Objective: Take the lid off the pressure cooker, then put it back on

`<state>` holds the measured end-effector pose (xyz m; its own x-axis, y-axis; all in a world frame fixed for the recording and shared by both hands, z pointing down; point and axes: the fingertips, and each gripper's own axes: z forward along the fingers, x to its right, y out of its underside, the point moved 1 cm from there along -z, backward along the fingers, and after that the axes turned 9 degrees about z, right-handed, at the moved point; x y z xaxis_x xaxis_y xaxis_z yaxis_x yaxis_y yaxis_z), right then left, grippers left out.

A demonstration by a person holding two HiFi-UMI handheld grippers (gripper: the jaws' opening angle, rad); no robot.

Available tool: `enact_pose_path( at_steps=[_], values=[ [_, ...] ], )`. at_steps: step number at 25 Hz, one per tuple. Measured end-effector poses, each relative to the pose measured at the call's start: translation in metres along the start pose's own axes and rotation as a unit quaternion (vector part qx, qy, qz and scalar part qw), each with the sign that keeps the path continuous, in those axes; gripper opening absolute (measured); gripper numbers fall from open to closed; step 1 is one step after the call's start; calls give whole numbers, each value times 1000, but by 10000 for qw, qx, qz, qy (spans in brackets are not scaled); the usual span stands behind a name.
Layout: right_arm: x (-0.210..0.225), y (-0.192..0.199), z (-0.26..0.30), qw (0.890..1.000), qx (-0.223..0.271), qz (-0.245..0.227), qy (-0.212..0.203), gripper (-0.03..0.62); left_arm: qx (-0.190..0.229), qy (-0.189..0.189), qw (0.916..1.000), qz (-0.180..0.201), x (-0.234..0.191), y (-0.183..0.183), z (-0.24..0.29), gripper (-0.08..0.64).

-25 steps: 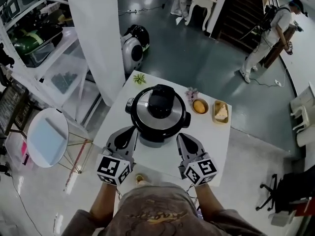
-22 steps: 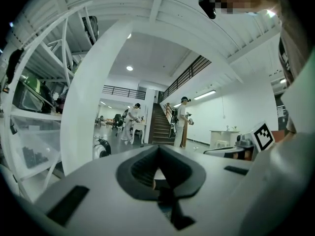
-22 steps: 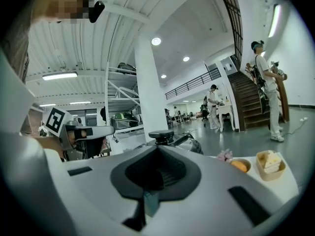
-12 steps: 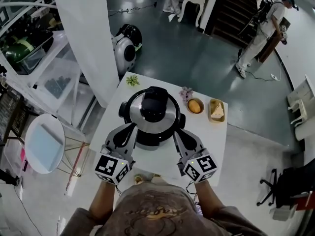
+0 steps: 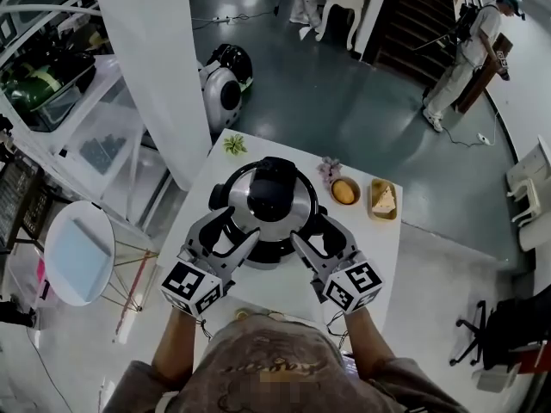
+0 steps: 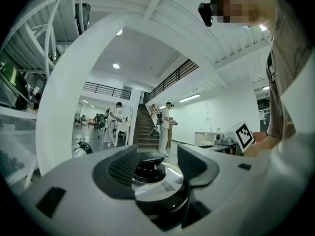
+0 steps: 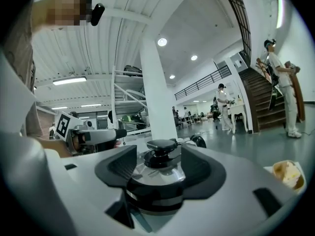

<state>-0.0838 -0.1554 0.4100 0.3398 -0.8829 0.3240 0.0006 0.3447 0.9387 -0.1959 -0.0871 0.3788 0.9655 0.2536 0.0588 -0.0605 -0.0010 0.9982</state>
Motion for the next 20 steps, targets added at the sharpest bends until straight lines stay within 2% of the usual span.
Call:
enact_pose_path(
  at_steps=[6,13,20],
  values=[
    [6,-1,18,9988,-349,-226,-247,341,-238,312,9991,154,-10,13,14,282],
    [7,3,42,9945,-705,-472,-613,345,-487,611,9965,296,-29,28,38,284],
    [14,4,64,9912,-956,-582,-712,344,-691,1047,9907,528,-31,39,60,285]
  ],
)
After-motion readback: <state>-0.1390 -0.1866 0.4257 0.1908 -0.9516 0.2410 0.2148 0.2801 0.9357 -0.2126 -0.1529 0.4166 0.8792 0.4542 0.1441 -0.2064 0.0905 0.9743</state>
